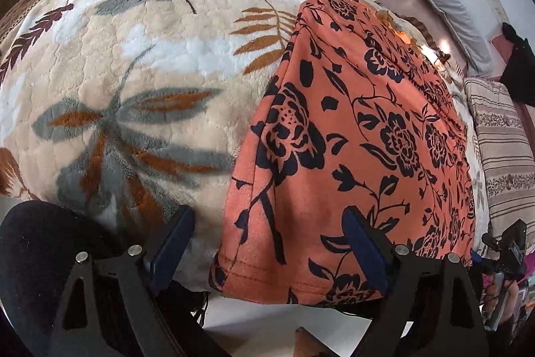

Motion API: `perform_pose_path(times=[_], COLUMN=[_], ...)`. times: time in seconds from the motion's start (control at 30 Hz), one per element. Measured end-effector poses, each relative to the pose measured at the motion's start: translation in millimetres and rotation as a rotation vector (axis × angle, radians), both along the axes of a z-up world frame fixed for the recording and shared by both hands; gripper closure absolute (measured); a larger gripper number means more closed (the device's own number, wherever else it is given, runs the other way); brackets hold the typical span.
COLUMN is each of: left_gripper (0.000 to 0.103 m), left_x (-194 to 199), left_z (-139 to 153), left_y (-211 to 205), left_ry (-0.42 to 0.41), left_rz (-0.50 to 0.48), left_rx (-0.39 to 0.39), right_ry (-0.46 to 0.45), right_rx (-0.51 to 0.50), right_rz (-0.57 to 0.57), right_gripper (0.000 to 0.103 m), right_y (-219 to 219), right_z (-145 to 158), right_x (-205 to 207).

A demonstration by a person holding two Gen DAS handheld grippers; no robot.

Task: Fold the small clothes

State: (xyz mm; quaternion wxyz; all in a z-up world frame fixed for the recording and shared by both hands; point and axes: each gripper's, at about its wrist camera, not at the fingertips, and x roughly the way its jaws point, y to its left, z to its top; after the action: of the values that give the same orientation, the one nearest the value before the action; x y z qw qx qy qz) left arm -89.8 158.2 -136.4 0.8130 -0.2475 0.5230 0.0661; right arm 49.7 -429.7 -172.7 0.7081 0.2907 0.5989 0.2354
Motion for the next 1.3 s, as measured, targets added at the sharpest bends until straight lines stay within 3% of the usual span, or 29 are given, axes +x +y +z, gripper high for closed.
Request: perform_pose_path(times=[0.13, 0.27, 0.33, 0.43, 0.5, 0.57, 0.63, 0.67, 0.7, 0.73, 0.77, 0.8, 0.93, 1.03, 1.07, 1.1, 1.13, 1.23, 1.27, 1.3], left_gripper=[0.017, 0.058, 0.065, 0.065, 0.040, 0.033, 0.033, 0.044, 0.064, 0.074, 0.096, 0.096, 0.096, 0.093, 0.089, 0.075, 0.071, 0.065, 0.071, 0.097], left_x=[-2, -9, -10, -13, -11, -5, -1, 0, 0, -1, -2, -4, -15, -6, -3, 1, 2, 0, 2, 4], left_z=[0, 2, 0, 1, 1, 0, -1, -1, -1, 2, 6, 12, 46, 34, 22, 9, -2, 1, 1, 3], left_y=[-1, 2, 5, 6, 2, -8, -17, -20, -20, -17, -12, -7, 4, 1, 0, -2, -3, -8, -9, -9], left_ry=[-0.008, 0.009, 0.015, 0.008, -0.005, -0.005, 0.018, 0.029, 0.044, 0.039, 0.021, 0.004, -0.105, -0.062, -0.017, 0.037, 0.070, 0.030, 0.037, 0.040], left_rz=[0.003, -0.003, 0.003, 0.009, -0.010, -0.032, -0.064, -0.071, -0.072, -0.076, -0.075, -0.064, -0.030, -0.041, -0.038, -0.028, -0.026, -0.026, -0.039, -0.049], left_rx=[0.015, 0.016, 0.004, 0.004, -0.006, 0.022, 0.081, 0.114, 0.154, 0.147, 0.099, 0.067, 0.023, 0.033, 0.040, 0.047, 0.046, 0.057, 0.067, 0.081], right_ry=[-0.015, -0.011, -0.008, 0.001, -0.016, -0.023, -0.029, -0.034, -0.031, -0.025, -0.016, -0.004, -0.071, -0.074, -0.041, 0.009, 0.041, -0.016, -0.020, -0.011], right_rx=[-0.018, -0.034, -0.033, -0.026, -0.036, -0.040, -0.029, -0.036, -0.064, -0.101, -0.117, -0.100, -0.021, -0.003, -0.005, -0.014, -0.011, -0.023, -0.030, -0.055], right_rz=[-0.001, -0.019, -0.023, -0.048, -0.028, -0.027, -0.031, -0.028, -0.025, -0.024, -0.028, -0.036, -0.063, -0.069, -0.064, -0.061, -0.059, -0.043, -0.032, -0.022], right_gripper=[0.019, 0.041, 0.042, 0.039, 0.032, 0.032, 0.033, 0.040, 0.060, 0.071, 0.090, 0.096, 0.096, 0.091, 0.078, 0.041, 0.036, 0.034, 0.047, 0.080], right_y=[6, 2, 1, 0, 4, 6, 4, 4, 4, 3, 0, -4, -14, -16, -15, -13, -11, -4, -3, -2], right_z=[2, 5, 3, -1, 2, 1, -1, -1, -2, -1, -1, -1, 29, 30, 19, 6, -5, 1, 1, -1], right_x=[-1, -7, -9, -9, -9, -9, -11, -12, -12, -13, -14, -14, -19, -14, -12, -10, -10, -13, -13, -12])
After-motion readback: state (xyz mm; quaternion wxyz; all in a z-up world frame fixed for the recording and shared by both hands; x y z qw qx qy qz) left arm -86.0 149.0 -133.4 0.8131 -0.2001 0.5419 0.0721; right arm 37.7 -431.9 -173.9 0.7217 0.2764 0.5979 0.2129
